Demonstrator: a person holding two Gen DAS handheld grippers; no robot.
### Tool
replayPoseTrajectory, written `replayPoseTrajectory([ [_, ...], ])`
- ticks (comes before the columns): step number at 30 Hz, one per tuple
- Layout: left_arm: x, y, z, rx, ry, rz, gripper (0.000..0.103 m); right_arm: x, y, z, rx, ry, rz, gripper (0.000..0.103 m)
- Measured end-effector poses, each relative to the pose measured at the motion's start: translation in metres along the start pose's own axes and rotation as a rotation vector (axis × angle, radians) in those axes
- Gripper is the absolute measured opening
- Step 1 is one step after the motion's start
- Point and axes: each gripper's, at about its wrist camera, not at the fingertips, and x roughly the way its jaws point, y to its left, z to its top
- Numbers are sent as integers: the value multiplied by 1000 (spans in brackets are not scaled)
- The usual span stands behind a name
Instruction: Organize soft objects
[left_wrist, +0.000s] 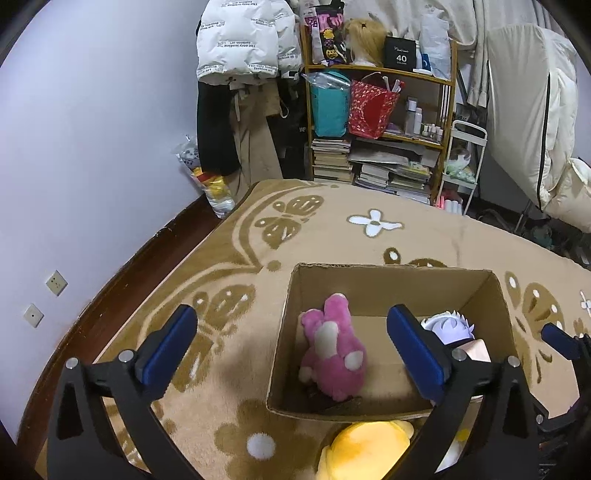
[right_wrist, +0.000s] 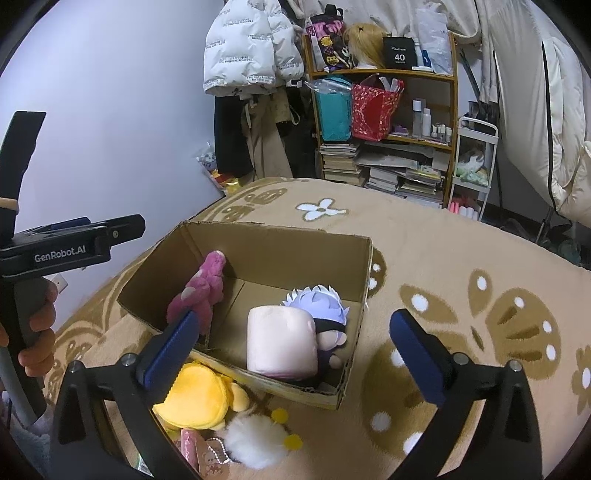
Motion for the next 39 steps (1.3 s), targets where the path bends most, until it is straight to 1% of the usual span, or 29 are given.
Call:
replayPoseTrajectory([
  [3, -6, 1, -5, 6, -2, 10, 102, -3, 2, -1, -1, 3, 0, 103],
  [7, -14, 1, -11, 18, 22, 6, 102, -9, 4, -2, -8, -3, -4, 103],
  [12, -28, 4, -18, 2, 25, 7, 102, -28, 11, -5, -19, -34, 1, 103],
  [22, -57, 14, -38, -17, 54, -7, 102, -61, 28, -14, -43, -51, 5, 103],
  [25, -65, 15, -45, -14, 53, 1, 102, -68, 34, -21, -51, -44, 12, 103],
  [30, -75, 17, -59, -25, 72, -9, 102, -75, 43, -37, -59, -30, 20, 103],
  [35, -73, 19, -76, -38, 125, -28, 102, -77, 48, -53, -49, -5, 32, 103],
  [39, -69, 20, -87, -47, 160, -29, 102, -73, 50, -62, -48, 24, 37, 103],
])
